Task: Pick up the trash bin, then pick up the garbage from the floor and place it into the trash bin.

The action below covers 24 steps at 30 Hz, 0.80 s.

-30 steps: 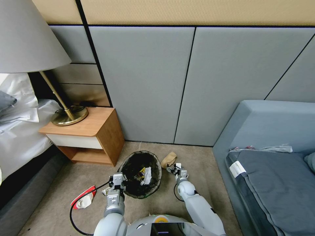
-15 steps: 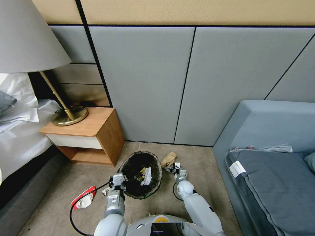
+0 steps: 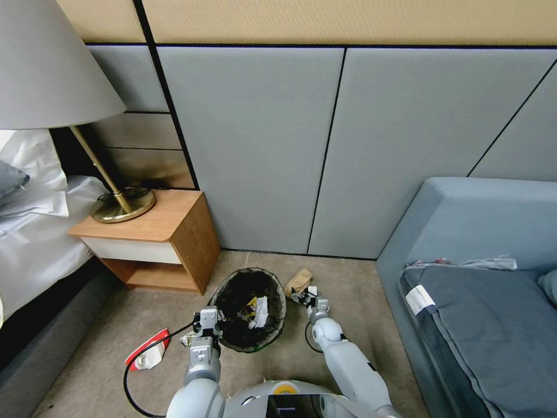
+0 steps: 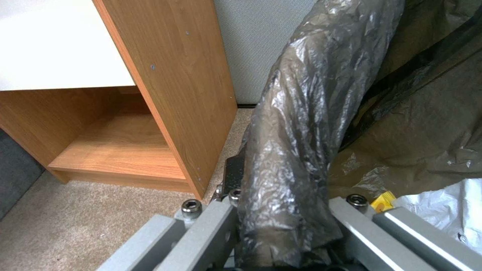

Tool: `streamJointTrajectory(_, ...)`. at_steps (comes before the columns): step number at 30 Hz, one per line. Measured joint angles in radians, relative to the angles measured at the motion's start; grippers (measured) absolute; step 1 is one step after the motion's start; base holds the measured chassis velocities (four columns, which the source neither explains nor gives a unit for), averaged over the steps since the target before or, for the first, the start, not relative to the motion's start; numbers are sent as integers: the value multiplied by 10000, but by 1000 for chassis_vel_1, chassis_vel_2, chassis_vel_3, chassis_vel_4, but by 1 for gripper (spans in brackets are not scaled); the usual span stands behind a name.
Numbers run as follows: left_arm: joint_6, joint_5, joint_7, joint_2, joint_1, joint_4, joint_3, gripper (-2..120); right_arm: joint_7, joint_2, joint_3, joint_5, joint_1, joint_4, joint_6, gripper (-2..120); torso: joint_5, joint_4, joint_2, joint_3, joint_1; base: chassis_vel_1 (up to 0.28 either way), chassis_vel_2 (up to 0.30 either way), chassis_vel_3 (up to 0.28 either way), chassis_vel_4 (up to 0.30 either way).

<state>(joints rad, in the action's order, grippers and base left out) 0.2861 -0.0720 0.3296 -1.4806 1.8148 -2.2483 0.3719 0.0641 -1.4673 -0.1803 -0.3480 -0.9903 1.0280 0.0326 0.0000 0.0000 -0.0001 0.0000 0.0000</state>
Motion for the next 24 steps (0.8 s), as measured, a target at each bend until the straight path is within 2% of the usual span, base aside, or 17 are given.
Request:
streamJointTrajectory(6,-1,-1,0,-1,19,-9,46,0,-83,-140,-4,115,350,-678,230,98,1,0,0,-1,0,0,0,0,0)
streamJointTrajectory(8,-4,-14,1,-3,37,-9,38,0,-160,-178,-3,161,487,-932,325,88,0,0,0,0,0,0,0,0,0)
streamJointTrajectory(9,-4,-14,1,-3,37,-9,38,0,-160,-178,-3,161,487,-932,325,88,0,0,0,0,0,0,0,0,0)
streamJointTrajectory(12,-15,-61,0,-30,55,2,4,0,-267,-261,-7,258,674,-1263,488,71,0,0,0,-1,0,0,0,0,0)
streamJointTrajectory(13,-15,-61,0,-30,55,2,4,0,-267,-261,-7,258,674,-1263,488,71,0,0,0,-1,0,0,0,0,0)
streamJointTrajectory(16,-18,-68,0,-29,60,11,5,0,-364,-289,-17,317,739,-1408,599,58,0,0,0,-1,0,0,0,0,0)
streamJointTrajectory(17,-18,-68,0,-29,60,11,5,0,-364,-289,-17,317,739,-1408,599,58,0,0,0,-1,0,0,0,0,0)
streamJointTrajectory(20,-19,-68,0,-26,58,34,7,0,-407,-285,-33,327,751,-1441,639,43,0,-1,1,-1,0,0,0,0,0)
streamJointTrajectory(22,-19,-70,0,-26,57,40,-2,0,-412,-281,-37,327,751,-1441,643,39,0,-1,0,-1,0,0,0,0,0)
streamJointTrajectory(24,-20,-78,0,-26,56,41,-29,0,-430,-267,-52,327,751,-1442,660,28,0,-1,0,-1,0,0,0,0,0)
